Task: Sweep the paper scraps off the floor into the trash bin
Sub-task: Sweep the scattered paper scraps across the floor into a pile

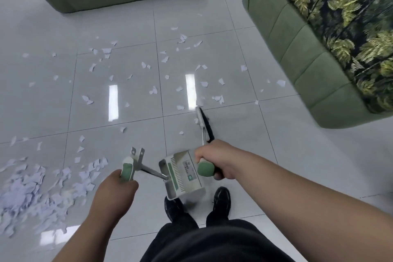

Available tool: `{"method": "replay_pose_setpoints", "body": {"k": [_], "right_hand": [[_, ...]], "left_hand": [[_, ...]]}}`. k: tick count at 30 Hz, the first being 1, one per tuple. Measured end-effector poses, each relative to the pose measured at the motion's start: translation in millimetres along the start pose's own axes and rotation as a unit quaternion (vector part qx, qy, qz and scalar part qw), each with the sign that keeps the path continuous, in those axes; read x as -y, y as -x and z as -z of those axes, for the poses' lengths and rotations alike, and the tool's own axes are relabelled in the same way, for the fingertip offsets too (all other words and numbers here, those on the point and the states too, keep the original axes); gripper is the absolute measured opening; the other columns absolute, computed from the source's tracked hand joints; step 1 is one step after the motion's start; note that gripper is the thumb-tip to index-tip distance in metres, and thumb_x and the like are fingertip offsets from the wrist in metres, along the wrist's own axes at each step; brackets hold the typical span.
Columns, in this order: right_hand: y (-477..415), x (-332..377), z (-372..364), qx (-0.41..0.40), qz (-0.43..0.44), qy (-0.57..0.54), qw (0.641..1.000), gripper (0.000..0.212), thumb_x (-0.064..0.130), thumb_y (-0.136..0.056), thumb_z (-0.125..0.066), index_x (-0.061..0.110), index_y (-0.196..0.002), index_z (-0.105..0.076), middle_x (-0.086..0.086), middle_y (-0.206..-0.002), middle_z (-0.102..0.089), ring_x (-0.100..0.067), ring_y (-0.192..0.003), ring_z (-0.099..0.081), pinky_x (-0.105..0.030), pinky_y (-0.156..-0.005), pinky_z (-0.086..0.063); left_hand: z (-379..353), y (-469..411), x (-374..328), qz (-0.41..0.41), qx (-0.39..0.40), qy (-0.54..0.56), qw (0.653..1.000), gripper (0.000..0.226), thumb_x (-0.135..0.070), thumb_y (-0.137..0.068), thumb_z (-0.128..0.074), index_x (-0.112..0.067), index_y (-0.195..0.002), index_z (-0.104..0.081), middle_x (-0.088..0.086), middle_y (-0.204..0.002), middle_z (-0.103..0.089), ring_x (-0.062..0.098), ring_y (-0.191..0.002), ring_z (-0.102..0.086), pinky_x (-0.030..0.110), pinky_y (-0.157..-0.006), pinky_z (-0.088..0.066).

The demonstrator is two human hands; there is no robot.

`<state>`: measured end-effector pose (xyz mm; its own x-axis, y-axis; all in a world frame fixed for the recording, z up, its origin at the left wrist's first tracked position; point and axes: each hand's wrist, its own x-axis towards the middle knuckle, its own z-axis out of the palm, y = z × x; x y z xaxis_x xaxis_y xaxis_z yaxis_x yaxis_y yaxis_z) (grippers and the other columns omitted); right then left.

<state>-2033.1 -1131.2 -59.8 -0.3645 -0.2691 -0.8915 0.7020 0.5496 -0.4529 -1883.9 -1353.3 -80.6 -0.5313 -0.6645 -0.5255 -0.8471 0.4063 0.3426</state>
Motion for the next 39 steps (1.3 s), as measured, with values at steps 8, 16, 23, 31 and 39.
{"method": "replay_pose_setpoints", "body": {"k": [8, 16, 23, 31, 39], "right_hand": [[-8.7, 39.5, -49.7, 0.024, -0.029, -0.074, 0.997, 0.019, 0.005, -0.079, -0.063, 0.009, -0.097, -0.061, -0.011, -0.073, -0.057, -0.018, -0.051, -0.054, -0.017, -0.04, -0.031], [-7.3, 60.3, -80.4, -0.04, -0.022, -0.065, 0.997, 0.027, 0.003, -0.078, -0.063, 0.006, -0.104, -0.061, -0.016, -0.074, -0.057, -0.017, -0.038, -0.048, -0.016, -0.04, -0.03], [-36.1, 82.5, -153.8, -0.063, 0.013, 0.119, 0.991, 0.01, 0.007, -0.076, -0.065, 0.013, -0.077, -0.056, -0.008, -0.066, -0.051, -0.021, -0.051, -0.043, -0.02, -0.044, -0.033], [-49.6, 83.2, -280.2, 0.053, 0.009, 0.198, 0.979, 0.012, 0.007, -0.073, -0.063, 0.012, -0.083, -0.057, -0.008, -0.065, -0.05, -0.02, -0.051, -0.044, -0.021, -0.047, -0.029], [-54.6, 95.9, -345.3, 0.092, -0.01, 0.133, 0.987, 0.016, 0.004, -0.072, -0.065, 0.013, -0.084, -0.059, -0.013, -0.08, -0.055, -0.023, -0.059, -0.051, -0.018, -0.044, -0.03]], "left_hand": [[37.5, -24.3, 36.8, 0.012, -0.001, 0.03, 0.999, 0.01, -0.006, -0.077, -0.05, -0.009, -0.074, -0.042, 0.006, -0.062, -0.045, 0.026, -0.057, -0.038, 0.033, -0.056, -0.033], [71.3, -49.8, 79.5, 0.021, 0.005, 0.067, 0.998, 0.014, -0.006, -0.077, -0.051, -0.012, -0.073, -0.038, 0.004, -0.062, -0.043, 0.026, -0.056, -0.037, 0.032, -0.056, -0.032], [93.0, -61.6, 128.5, 0.041, 0.008, 0.096, 0.995, 0.013, -0.007, -0.078, -0.052, -0.011, -0.074, -0.04, 0.005, -0.066, -0.045, 0.025, -0.059, -0.038, 0.033, -0.058, -0.031], [122.6, -52.9, 194.1, 0.083, -0.005, 0.151, 0.985, 0.017, -0.008, -0.076, -0.052, -0.014, -0.073, -0.037, 0.002, -0.062, -0.04, 0.023, -0.058, -0.034, 0.033, -0.056, -0.03], [134.0, -43.1, 236.0, 0.127, -0.029, 0.176, 0.976, 0.019, -0.008, -0.077, -0.052, -0.014, -0.072, -0.035, 0.002, -0.06, -0.039, 0.024, -0.056, -0.034, 0.032, -0.056, -0.029]]}}
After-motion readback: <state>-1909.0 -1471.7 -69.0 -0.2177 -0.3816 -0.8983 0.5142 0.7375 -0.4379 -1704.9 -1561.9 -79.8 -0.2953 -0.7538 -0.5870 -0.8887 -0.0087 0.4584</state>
